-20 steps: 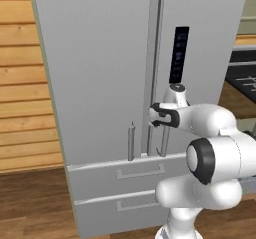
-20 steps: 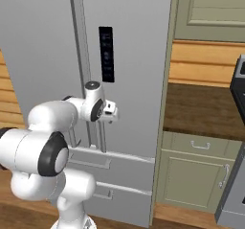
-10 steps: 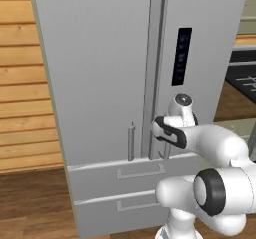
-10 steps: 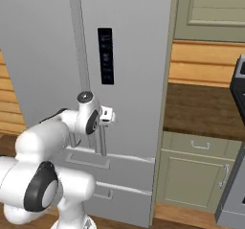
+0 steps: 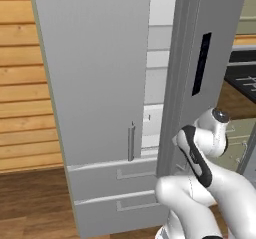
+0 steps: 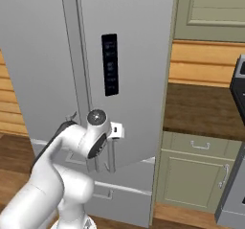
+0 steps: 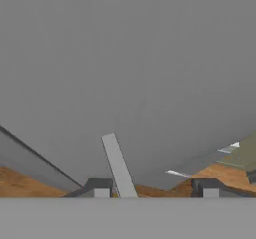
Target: Take the strawberry from the fridge and place it on top of the pancake, located on the dining counter.
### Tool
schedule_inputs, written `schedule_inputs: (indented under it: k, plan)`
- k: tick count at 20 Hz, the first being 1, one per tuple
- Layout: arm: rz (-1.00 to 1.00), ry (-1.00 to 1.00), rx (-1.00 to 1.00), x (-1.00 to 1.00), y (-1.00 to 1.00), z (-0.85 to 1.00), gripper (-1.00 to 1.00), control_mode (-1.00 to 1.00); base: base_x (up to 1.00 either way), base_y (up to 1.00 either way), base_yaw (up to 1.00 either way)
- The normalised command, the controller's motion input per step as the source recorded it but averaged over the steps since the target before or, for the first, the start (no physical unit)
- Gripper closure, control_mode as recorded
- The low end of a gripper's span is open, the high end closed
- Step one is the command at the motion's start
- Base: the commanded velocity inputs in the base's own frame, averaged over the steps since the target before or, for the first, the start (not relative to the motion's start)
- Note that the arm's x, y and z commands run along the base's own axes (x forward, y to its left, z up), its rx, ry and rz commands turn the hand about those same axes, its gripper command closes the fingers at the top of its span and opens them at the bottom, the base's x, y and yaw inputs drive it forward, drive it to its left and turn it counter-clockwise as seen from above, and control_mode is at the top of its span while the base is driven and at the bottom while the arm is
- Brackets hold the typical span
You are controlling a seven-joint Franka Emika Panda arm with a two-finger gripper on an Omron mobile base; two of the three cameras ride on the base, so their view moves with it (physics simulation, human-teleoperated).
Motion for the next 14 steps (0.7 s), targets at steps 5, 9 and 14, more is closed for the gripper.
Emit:
schedule_inputs:
  k: [5, 9, 14]
  plan:
    - [0.00, 0.07, 0.01, -0.10, -0.19, -0.10, -1.00, -1.00, 0.00, 0.00, 0.00]
    - [-0.02, 0.00, -0.07, -0.30, 0.00, 0.84, -1.00, -1.00, 0.00, 0.00, 0.00]
    - [0.00, 0.00, -0.16, -0.15, 0.12, 1.00, -1.00, -1.00, 0.00, 0.00, 0.00]
